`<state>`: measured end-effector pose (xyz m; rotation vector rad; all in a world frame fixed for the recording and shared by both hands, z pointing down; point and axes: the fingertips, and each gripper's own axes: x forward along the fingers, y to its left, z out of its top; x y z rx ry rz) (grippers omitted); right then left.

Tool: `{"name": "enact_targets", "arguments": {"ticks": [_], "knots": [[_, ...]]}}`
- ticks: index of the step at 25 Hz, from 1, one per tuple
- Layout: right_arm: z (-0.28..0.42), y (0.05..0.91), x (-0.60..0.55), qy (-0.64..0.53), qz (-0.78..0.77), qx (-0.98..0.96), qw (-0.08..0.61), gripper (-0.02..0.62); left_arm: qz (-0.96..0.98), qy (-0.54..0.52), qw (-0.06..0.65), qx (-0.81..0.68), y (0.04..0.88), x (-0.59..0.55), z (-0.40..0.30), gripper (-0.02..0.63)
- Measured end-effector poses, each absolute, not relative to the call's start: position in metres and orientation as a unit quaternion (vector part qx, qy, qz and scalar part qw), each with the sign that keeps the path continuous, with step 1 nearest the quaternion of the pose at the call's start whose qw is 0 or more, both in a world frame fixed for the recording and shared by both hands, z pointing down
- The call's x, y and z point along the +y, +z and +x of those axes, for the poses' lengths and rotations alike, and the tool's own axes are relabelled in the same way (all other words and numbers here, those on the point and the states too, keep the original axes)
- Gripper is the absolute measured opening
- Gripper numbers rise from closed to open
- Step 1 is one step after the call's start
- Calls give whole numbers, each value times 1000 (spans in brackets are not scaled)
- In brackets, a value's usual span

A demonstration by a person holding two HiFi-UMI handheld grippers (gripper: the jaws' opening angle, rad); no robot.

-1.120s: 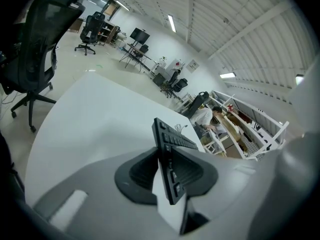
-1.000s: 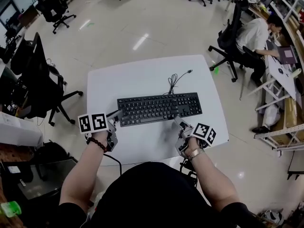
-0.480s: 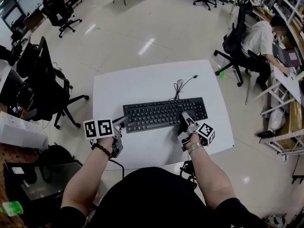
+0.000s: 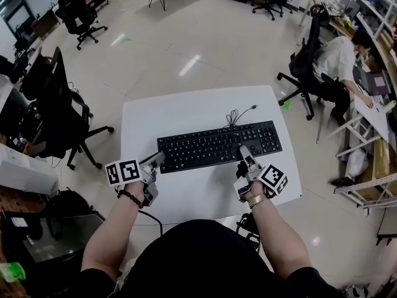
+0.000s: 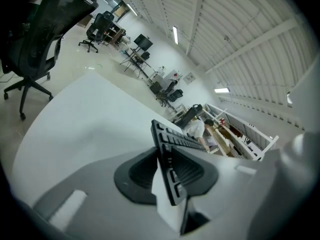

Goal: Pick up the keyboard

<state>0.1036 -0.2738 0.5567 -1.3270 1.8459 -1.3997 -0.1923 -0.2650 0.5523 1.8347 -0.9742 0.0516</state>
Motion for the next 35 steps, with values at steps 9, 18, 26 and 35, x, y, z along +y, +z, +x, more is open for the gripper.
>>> {"name": "enact_targets", "arguments": {"ticks": [9,18,26,35], "knots": [[92,459,-271,-398,-492,749,197,117,793,-71,468,-384,519,-285,-194,97],[86,426,-270,-350,-498,771,186,115,802,-97,454,-375,505,-292,-194,95],[87,422,-268,-341,-502,774,182,117,804,-102,451,-373,502,-293,-192,95],[84,418,-268,-339,-503,774,183,117,805,-105,450,-373,498,-294,-196,95]]}}
